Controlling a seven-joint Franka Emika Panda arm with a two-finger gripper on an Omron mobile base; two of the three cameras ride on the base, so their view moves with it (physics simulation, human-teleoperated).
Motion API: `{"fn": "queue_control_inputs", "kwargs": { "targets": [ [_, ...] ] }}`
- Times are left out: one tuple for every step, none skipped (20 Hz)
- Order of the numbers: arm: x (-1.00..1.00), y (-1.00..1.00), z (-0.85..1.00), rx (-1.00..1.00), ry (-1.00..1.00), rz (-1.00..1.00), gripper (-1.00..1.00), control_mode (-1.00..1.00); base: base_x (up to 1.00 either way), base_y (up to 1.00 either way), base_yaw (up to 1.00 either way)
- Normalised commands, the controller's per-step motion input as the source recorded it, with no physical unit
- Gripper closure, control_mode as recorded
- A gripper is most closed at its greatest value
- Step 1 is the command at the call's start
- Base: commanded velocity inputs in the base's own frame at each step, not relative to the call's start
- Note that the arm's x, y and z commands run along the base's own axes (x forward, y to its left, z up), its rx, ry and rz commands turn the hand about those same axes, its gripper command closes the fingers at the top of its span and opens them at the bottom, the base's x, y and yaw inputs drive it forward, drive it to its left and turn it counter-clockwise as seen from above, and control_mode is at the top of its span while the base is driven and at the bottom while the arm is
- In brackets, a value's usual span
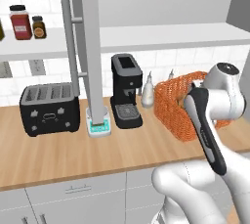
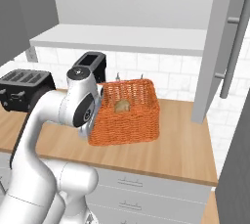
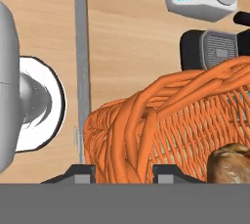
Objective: Open the cabinet, pick up the bread from the cabinet and place it in the basket. Then move the basket to the dining counter.
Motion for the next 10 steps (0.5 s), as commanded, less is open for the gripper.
{"fn": "queue_control_inputs", "kwargs": {
  "targets": [
    [-0.24, 0.04, 0.31, -0.13, -0.18, 0.27, 1.00, -1.00, 0.00, 0.00, 0.00],
    [-0.24, 0.05, 0.31, -0.10, -0.07, 0.26, 1.00, -1.00, 0.00, 0.00, 0.00],
    [-0.02, 0.02, 0.25, -0.06, 0.00, 0.26, 1.00, -1.00, 0.00, 0.00, 0.00],
    [-0.02, 0.01, 0.19, -0.05, 0.00, 0.25, 1.00, -1.00, 0.00, 0.00, 0.00],
    [0.00, 0.00, 0.11, -0.03, 0.05, 0.23, 1.00, -1.00, 0.00, 0.00, 0.00],
    [0.10, 0.00, 0.05, 0.00, 0.13, 0.20, 1.00, -1.00, 0.00, 0.00, 0.00],
    [0.06, 0.00, 0.04, 0.00, 0.08, 0.19, 1.00, -1.00, 0.00, 0.00, 0.00],
    [0.07, 0.00, 0.08, 0.00, 0.04, 0.16, 1.00, -1.00, 0.00, 0.00, 0.00],
    [0.00, 0.00, 0.03, 0.00, 0.00, 0.10, 1.00, -1.00, 0.00, 0.00, 0.00],
    [0.00, 0.00, 0.06, 0.00, 0.00, 0.07, 1.00, -1.00, 0.00, 0.00, 0.00]
  ]
}}
